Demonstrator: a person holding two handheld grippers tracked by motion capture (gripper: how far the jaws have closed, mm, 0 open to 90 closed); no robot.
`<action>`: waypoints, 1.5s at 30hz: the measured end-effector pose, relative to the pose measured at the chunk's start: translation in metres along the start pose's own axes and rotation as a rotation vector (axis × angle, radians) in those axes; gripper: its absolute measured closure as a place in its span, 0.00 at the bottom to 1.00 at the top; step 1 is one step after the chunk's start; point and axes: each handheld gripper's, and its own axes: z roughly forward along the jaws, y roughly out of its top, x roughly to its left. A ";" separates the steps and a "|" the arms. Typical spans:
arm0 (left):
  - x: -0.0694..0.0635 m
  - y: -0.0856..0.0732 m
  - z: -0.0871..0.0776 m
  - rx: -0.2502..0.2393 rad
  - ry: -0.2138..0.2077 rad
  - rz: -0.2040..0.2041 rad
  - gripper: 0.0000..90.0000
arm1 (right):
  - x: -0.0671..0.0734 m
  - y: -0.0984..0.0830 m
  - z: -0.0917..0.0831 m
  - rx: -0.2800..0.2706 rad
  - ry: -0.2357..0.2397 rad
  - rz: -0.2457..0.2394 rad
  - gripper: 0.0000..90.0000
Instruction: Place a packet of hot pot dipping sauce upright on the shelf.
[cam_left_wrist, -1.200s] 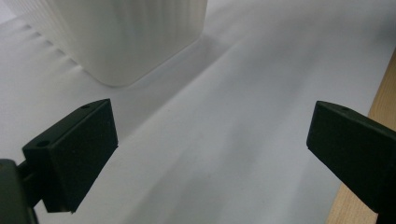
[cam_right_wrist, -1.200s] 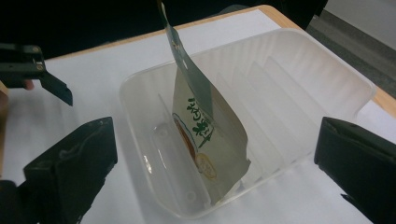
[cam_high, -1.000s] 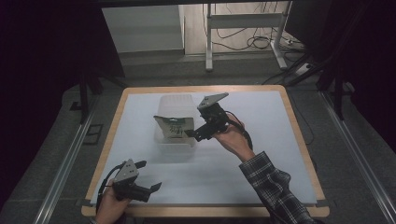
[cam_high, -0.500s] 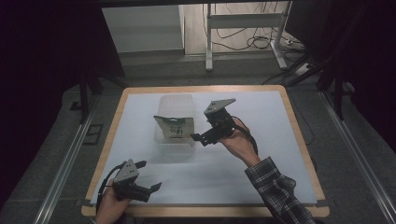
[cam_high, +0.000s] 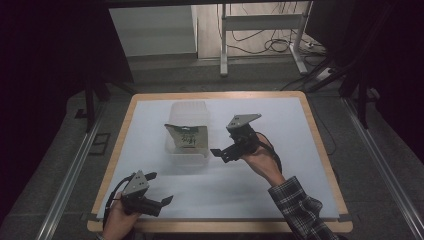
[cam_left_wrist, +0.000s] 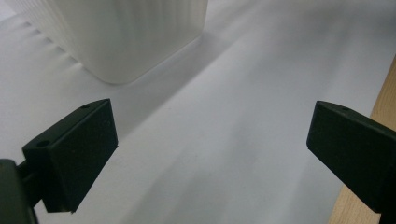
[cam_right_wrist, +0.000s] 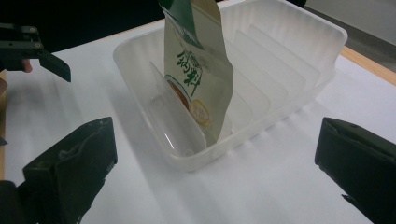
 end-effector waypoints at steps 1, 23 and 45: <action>0.000 0.000 0.000 0.000 0.000 0.000 0.02 | 0.000 -0.001 -0.001 0.001 -0.003 -0.002 0.00; -0.001 0.000 0.000 -0.001 -0.002 0.005 0.02 | 0.001 -0.021 -0.020 0.020 -0.053 0.016 0.00; -0.001 0.000 -0.001 -0.003 -0.002 0.008 0.02 | 0.005 -0.055 -0.044 0.029 -0.066 0.062 0.00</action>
